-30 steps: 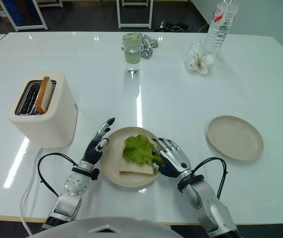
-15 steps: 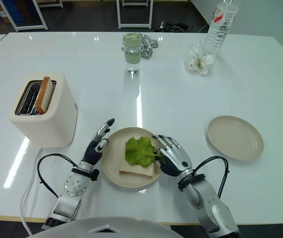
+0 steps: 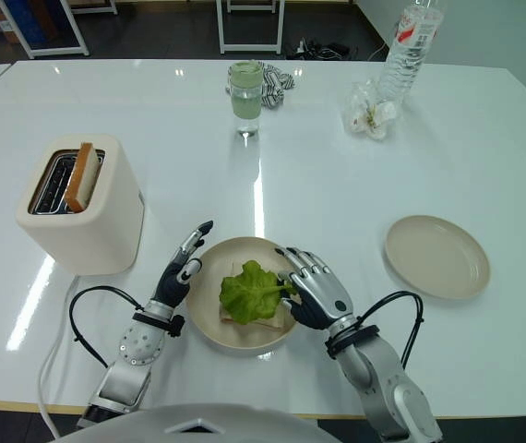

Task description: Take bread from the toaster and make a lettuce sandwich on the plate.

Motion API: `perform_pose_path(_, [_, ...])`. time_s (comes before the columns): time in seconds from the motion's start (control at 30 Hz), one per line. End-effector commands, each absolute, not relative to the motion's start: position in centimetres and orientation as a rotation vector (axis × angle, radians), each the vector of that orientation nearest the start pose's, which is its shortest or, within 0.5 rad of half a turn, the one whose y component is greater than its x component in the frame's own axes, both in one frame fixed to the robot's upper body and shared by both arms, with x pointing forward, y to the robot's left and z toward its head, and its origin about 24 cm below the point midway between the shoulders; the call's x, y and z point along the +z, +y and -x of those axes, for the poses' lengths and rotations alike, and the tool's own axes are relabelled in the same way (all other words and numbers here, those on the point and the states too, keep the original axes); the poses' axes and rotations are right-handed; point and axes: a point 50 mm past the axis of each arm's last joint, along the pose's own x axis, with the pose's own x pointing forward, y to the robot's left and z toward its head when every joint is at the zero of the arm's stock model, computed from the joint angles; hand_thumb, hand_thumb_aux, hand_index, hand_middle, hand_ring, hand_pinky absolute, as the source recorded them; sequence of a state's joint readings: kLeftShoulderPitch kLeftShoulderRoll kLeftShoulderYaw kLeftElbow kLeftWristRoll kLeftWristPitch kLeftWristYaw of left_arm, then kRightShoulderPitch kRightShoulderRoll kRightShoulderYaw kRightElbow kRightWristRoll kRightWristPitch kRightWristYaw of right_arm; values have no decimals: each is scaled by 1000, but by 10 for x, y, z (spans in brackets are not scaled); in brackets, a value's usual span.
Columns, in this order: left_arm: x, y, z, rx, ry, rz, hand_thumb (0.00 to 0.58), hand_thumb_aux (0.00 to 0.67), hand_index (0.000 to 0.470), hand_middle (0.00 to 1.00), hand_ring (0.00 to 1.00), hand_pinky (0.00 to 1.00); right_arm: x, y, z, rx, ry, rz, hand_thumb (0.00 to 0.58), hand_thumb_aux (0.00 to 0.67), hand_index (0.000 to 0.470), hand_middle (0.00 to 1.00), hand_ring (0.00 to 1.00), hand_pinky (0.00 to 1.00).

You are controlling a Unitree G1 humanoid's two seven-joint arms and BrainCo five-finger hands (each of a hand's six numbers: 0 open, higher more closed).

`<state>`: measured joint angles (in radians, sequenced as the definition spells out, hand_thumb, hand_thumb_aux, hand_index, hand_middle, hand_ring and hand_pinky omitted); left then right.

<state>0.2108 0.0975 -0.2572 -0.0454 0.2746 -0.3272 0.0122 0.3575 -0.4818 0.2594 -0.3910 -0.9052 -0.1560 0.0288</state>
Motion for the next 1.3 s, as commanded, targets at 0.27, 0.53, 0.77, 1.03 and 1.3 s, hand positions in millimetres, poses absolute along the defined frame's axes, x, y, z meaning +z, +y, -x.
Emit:
perform_pose_path(0.27, [30,106,-199,-282,-167,-310,0,0,0,0,0,0,35,-147,-183,452,-199,1293,580,670,470,0,0,0])
perform_pose_path(0.53, [30,106,-199,-283,-166,-311,0,0,0,0,0,0,33,-150,-189,441,-208,1327,580,662,464,0,0,0])
perform_pose_path(0.77, [31,107,-200,-283,-166,-313,0,0,0,0,0,0,39,-157,-183,450,-213,1363,464,370,260,0,0,0])
perform_pose_path(1.03, [31,108,-200,-285,-168,-317,0,0,0,0,0,0,56,-185,-170,454,-175,1444,374,271,190,0,0,0])
perform_pose_path(1.3, [93,126,-200,-187,-476,-593,0,0,0,0,0,0,98,-193,-178,175,-232,913,0,0,0,0,0,0])
